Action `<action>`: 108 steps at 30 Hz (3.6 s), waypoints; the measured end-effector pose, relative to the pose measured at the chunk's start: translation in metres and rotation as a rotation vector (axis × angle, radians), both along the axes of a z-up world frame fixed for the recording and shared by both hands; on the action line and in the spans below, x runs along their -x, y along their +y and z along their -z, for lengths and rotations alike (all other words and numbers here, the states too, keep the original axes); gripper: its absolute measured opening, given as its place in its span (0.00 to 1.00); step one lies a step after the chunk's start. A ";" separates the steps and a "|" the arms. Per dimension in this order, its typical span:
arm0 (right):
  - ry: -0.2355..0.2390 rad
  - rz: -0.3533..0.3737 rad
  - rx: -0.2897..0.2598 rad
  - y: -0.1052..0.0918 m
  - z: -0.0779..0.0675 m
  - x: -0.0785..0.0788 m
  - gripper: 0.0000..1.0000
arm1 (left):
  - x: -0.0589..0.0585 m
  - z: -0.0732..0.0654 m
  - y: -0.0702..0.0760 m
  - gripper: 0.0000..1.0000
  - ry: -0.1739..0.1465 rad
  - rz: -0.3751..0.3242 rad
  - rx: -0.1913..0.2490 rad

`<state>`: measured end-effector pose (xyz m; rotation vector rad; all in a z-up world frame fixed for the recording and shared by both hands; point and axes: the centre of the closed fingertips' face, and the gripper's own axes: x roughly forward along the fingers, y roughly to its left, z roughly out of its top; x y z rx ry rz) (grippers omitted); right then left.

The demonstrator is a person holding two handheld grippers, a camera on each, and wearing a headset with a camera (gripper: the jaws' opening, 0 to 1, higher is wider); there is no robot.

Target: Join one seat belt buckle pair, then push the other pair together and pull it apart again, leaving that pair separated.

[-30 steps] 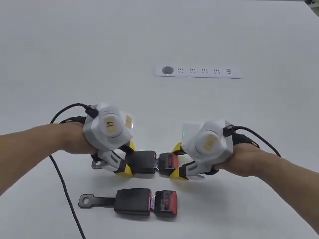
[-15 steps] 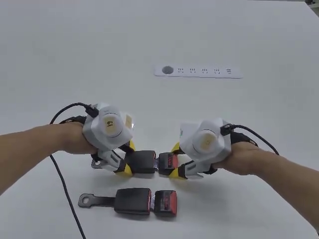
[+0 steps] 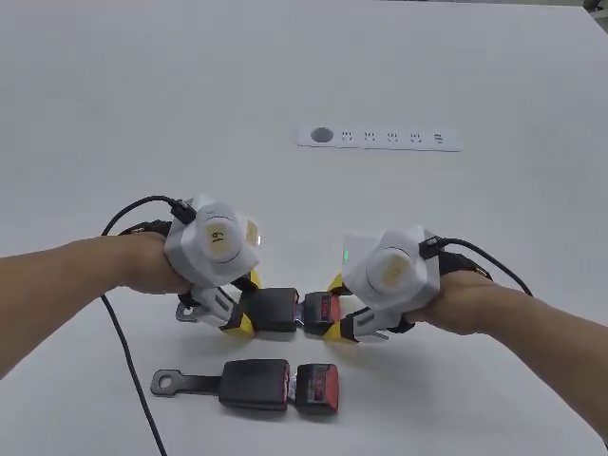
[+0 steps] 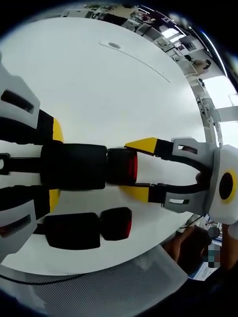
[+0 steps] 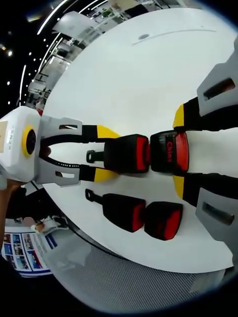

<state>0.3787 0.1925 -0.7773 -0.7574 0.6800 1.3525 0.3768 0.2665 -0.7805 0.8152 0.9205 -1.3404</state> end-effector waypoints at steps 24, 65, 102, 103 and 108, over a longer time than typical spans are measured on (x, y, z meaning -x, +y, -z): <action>-0.009 0.013 0.008 -0.004 -0.002 0.002 0.29 | 0.001 0.002 0.000 0.32 -0.002 -0.016 -0.041; -0.008 0.020 0.024 -0.047 0.000 -0.001 0.29 | 0.001 0.002 0.000 0.33 -0.001 -0.027 -0.023; 0.005 0.043 0.051 -0.094 0.000 -0.001 0.31 | 0.003 0.000 -0.002 0.33 -0.002 -0.020 -0.010; 0.005 0.041 0.050 -0.095 0.001 -0.001 0.31 | 0.003 0.000 -0.002 0.33 -0.001 -0.022 -0.009; -0.002 0.039 0.046 -0.095 0.002 0.000 0.31 | 0.002 0.001 -0.002 0.33 -0.003 -0.024 -0.009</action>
